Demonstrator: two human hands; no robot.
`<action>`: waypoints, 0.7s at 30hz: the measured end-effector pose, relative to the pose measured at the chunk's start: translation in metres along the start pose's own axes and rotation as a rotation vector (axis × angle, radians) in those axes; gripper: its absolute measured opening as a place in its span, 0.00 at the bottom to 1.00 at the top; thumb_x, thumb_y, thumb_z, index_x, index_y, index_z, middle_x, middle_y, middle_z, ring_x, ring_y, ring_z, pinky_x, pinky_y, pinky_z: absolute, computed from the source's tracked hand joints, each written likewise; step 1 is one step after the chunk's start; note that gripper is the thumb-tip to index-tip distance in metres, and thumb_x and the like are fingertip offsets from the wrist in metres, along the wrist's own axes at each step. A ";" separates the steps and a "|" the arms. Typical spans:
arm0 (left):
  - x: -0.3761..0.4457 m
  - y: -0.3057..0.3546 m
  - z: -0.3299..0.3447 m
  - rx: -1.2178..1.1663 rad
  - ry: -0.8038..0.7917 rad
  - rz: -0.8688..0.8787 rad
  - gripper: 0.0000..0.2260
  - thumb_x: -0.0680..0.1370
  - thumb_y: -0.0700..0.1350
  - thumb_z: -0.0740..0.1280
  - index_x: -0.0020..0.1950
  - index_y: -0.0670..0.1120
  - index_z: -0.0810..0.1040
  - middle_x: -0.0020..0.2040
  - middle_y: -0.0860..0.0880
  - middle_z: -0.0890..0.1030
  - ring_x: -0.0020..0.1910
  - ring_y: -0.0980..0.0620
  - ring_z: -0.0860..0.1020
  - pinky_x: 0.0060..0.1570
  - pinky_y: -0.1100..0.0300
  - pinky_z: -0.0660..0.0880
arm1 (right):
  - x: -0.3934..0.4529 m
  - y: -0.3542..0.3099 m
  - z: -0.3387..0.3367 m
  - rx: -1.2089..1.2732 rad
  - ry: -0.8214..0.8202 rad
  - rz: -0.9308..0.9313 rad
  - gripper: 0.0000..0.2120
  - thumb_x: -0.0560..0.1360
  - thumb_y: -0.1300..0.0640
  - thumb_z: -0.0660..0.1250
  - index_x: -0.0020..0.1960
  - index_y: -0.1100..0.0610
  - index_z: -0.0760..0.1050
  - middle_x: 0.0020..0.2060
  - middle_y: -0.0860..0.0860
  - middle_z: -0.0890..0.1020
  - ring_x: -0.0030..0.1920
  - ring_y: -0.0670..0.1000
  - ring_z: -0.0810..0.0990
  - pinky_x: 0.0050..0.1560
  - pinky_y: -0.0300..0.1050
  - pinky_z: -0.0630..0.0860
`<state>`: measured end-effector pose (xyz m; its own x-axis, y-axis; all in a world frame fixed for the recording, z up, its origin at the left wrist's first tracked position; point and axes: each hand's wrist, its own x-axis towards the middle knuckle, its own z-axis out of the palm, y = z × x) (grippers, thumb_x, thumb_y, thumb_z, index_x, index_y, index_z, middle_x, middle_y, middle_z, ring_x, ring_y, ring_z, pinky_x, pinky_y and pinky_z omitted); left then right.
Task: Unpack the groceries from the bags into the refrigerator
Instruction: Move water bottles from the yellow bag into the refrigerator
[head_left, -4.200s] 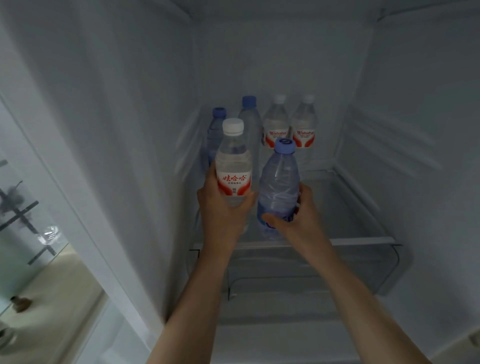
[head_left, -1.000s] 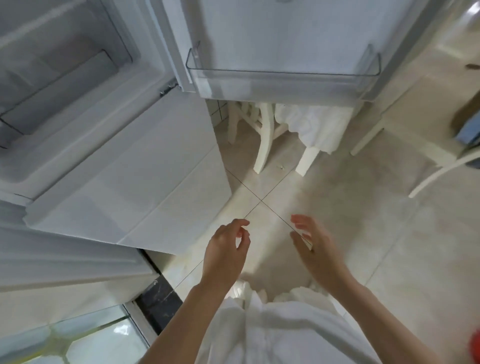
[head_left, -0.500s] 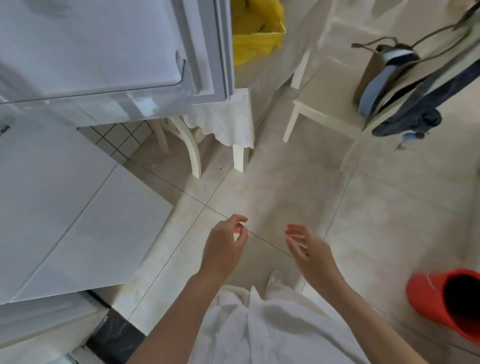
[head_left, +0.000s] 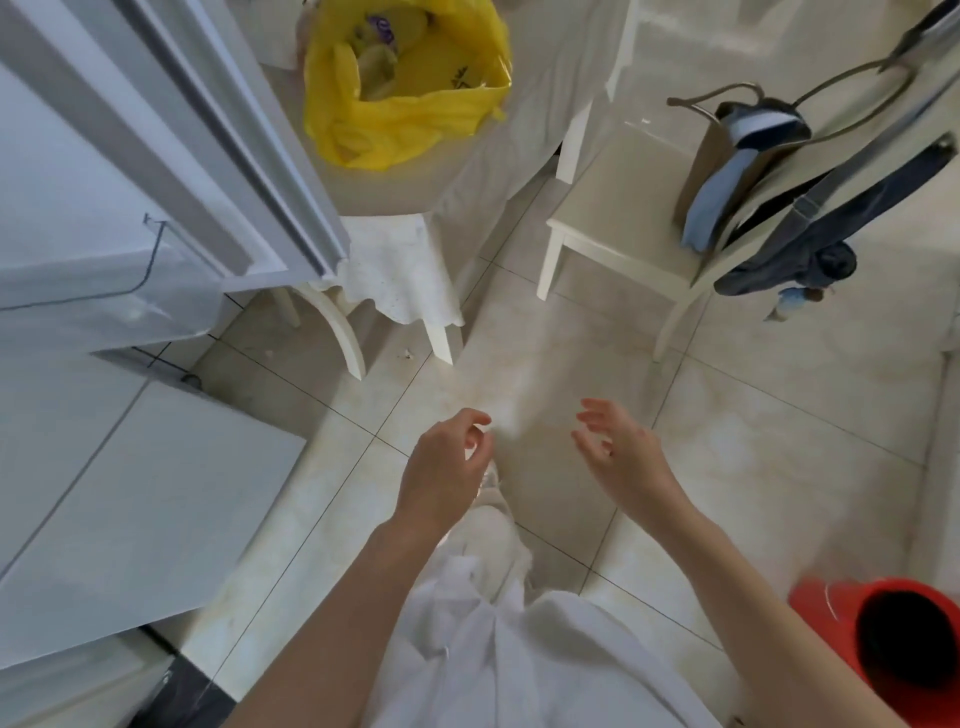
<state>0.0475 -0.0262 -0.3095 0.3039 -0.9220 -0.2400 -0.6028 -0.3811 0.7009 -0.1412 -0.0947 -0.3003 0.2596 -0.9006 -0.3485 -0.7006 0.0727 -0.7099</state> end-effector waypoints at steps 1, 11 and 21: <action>0.015 0.002 -0.002 -0.007 0.015 -0.009 0.08 0.79 0.47 0.65 0.56 0.49 0.79 0.42 0.53 0.82 0.43 0.55 0.79 0.50 0.54 0.78 | 0.015 -0.004 -0.004 -0.008 0.000 -0.010 0.18 0.77 0.59 0.65 0.66 0.60 0.70 0.58 0.54 0.80 0.60 0.52 0.77 0.62 0.50 0.72; 0.183 0.010 -0.035 0.073 0.000 -0.061 0.11 0.79 0.46 0.65 0.60 0.48 0.77 0.54 0.53 0.81 0.56 0.53 0.77 0.56 0.54 0.75 | 0.182 -0.077 -0.040 -0.106 -0.054 -0.097 0.19 0.79 0.57 0.63 0.68 0.57 0.68 0.62 0.52 0.76 0.63 0.51 0.74 0.64 0.46 0.70; 0.309 0.037 -0.056 0.026 0.072 -0.090 0.11 0.79 0.42 0.64 0.61 0.47 0.76 0.56 0.54 0.78 0.59 0.55 0.72 0.53 0.68 0.61 | 0.327 -0.129 -0.055 -0.145 -0.114 -0.197 0.17 0.78 0.57 0.64 0.66 0.58 0.70 0.60 0.53 0.77 0.61 0.52 0.75 0.60 0.43 0.69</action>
<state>0.1599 -0.3213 -0.3200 0.4090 -0.8771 -0.2519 -0.5897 -0.4647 0.6605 -0.0026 -0.4221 -0.2888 0.4678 -0.8367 -0.2849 -0.7148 -0.1685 -0.6788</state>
